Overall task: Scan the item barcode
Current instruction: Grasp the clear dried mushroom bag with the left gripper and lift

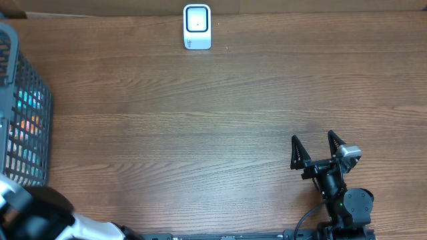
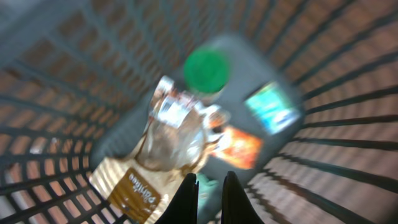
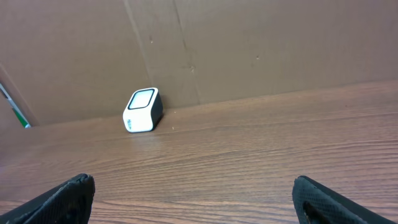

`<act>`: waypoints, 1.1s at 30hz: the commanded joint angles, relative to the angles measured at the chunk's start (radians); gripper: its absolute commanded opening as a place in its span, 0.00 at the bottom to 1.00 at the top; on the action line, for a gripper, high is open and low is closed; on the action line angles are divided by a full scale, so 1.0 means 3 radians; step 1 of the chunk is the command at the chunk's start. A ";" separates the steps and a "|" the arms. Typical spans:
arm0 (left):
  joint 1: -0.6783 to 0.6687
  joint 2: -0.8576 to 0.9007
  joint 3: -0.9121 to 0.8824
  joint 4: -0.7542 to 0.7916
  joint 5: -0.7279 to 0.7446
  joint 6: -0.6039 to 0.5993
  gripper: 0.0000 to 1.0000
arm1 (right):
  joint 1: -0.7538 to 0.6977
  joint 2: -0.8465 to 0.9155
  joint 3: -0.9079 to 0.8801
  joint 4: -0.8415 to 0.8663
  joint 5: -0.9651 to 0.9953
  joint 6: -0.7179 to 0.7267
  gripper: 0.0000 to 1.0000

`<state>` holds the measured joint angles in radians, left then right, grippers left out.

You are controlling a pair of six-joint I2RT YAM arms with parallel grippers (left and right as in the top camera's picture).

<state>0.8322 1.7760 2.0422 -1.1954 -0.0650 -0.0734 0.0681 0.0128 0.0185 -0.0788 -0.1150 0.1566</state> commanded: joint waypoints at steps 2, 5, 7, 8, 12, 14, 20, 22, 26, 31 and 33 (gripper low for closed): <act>-0.0081 -0.0299 0.0046 -0.0092 -0.0004 -0.0106 0.16 | 0.0018 -0.0019 -0.0034 0.0014 0.0033 -0.0001 1.00; 0.0006 -0.0238 -0.0092 -0.0251 -0.0139 -0.0106 0.49 | 0.0018 -0.0019 -0.0034 0.0014 0.0032 -0.0001 1.00; 0.0076 -0.0198 -0.0230 -0.0252 -0.0139 -0.0103 0.56 | 0.0018 -0.0019 -0.0034 0.0014 0.0032 -0.0001 1.00; 0.0117 -0.0177 -0.0322 -0.0231 -0.0130 -0.0086 0.59 | 0.0018 -0.0019 -0.0034 0.0014 0.0032 -0.0001 1.00; 0.0272 -0.0121 -0.0805 -0.0013 -0.0041 0.0183 0.66 | 0.0018 -0.0019 -0.0034 0.0014 0.0032 -0.0003 1.00; 0.0351 -0.0117 -0.1092 0.0170 -0.0041 0.0228 0.74 | 0.0018 -0.0019 -0.0034 0.0014 0.0032 -0.0001 1.00; 0.0547 -0.0117 -0.1888 0.0940 -0.0011 0.0300 1.00 | 0.0018 -0.0019 -0.0034 0.0014 0.0032 -0.0003 1.00; 0.0557 -0.0117 -0.2102 0.1189 0.0094 0.0467 1.00 | 0.0018 -0.0019 -0.0034 0.0014 0.0032 -0.0001 1.00; 0.0558 -0.0097 -0.2458 0.1685 0.0121 0.0601 1.00 | 0.0018 -0.0019 -0.0034 0.0014 0.0032 -0.0003 1.00; 0.0563 0.0142 -0.2502 0.1928 0.0112 0.0676 1.00 | 0.0018 -0.0019 -0.0034 0.0014 0.0033 -0.0001 1.00; 0.0563 0.0242 -0.2502 0.1981 0.0097 0.0697 1.00 | 0.0018 -0.0019 -0.0034 0.0014 0.0032 -0.0003 1.00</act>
<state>1.0016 1.7836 1.3003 -0.6224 -0.0414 0.0933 0.0681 0.0128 0.0185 -0.0784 -0.1150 0.1570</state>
